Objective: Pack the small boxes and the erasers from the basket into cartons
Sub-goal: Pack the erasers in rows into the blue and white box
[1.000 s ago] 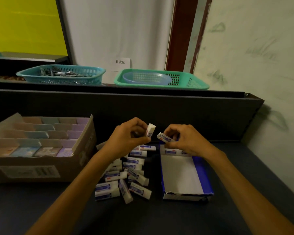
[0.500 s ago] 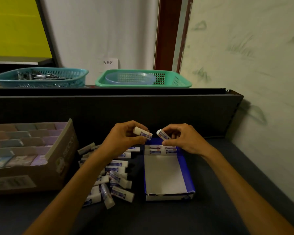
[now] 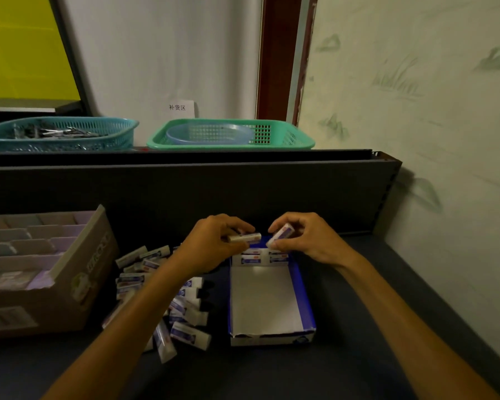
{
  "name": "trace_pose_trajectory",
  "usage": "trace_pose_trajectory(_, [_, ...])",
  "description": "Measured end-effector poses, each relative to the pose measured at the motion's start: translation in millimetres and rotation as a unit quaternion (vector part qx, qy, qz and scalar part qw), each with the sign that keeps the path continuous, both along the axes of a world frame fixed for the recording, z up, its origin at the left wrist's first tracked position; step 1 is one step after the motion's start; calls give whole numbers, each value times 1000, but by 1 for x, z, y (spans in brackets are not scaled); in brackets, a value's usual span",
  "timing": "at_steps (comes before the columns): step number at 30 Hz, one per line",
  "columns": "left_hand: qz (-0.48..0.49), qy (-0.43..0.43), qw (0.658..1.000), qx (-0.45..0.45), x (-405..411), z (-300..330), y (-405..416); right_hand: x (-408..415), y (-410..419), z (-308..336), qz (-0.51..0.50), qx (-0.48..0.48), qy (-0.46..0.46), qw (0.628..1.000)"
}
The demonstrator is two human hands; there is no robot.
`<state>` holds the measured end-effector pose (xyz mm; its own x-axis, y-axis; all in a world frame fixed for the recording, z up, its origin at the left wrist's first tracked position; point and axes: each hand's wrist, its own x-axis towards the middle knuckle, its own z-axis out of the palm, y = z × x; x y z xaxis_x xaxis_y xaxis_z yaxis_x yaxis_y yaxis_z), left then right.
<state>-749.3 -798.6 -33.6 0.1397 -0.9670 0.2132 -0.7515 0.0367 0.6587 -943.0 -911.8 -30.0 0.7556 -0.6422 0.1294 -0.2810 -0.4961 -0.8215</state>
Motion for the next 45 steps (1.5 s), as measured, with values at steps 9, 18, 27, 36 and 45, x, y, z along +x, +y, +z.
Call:
trace_pose_trajectory(9, [-9, -103, 995, 6, -4, -12, 1, -13, -6, -8, 2, -23, 32, 999])
trace_pose_trajectory(18, [-15, -108, 993, 39, -10, -18, -6, -9, -4, -10, -12, -95, 36, 995])
trace_pose_trajectory(27, [-5, -212, 976, 55, -15, -21, -5, -1, 1, -19, 30, -136, 95, 986])
trace_pose_trajectory(36, [-27, -200, 975, 92, -14, -23, -10, 9, 2, -20, 51, -199, 211, 956])
trace_pose_trajectory(45, [-27, -203, 974, 95, -14, -22, -9, 9, 1, -21, 47, -230, 242, 941])
